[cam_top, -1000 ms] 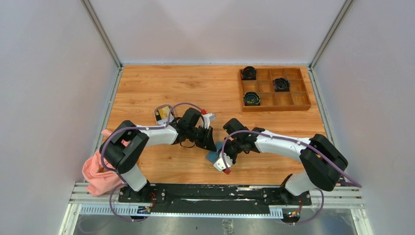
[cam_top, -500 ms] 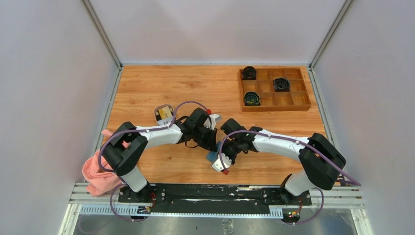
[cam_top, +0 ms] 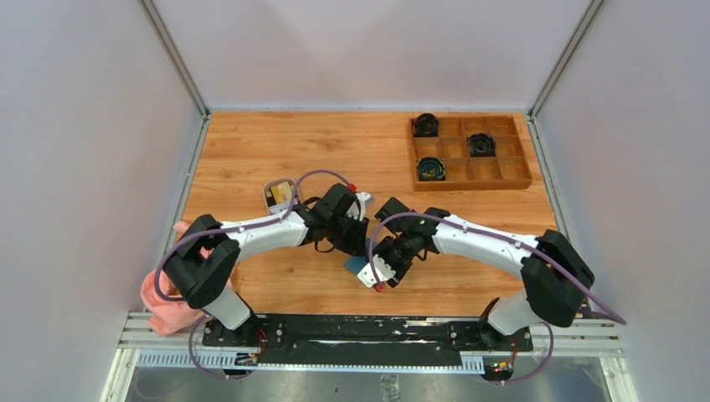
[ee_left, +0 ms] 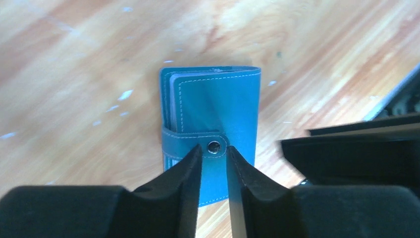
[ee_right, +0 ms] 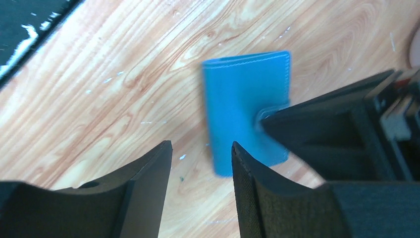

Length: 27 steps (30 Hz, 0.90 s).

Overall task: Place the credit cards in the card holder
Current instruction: Close the card holder at the center of the board, then reset both arms

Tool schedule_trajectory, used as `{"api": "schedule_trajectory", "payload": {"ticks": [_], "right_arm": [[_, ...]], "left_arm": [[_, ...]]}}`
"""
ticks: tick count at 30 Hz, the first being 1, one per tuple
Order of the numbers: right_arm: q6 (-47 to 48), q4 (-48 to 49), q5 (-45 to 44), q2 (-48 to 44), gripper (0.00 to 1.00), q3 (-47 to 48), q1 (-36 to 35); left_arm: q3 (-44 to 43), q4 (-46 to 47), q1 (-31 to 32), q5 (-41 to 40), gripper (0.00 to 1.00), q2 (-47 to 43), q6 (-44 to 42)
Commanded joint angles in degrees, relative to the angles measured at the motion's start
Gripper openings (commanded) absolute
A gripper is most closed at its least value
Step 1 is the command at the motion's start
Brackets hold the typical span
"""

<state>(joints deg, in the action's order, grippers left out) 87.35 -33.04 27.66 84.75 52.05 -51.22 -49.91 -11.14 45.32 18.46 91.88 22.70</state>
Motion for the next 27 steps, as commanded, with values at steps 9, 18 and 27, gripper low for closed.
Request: {"api": "schedule_trajectory", "payload": {"ticks": [9,18,27], "right_arm": [[-24.07,-17.24,3.96,-18.67,0.67,6.26,15.43],[-48.71,-20.21,14.88,-24.85,1.00,20.77,43.86],[-68.72,-16.14,19.20,-28.06,0.98,33.91,55.59]], "left_arm": [[-5.02,-13.54,-2.87,-15.57,0.57,-24.73,-11.05],[-9.39,-17.84,-7.09,-18.22,1.00,-43.49,-12.43],[-21.75,-27.21,-10.97,-14.15,1.00,-45.77,-9.99]]}}
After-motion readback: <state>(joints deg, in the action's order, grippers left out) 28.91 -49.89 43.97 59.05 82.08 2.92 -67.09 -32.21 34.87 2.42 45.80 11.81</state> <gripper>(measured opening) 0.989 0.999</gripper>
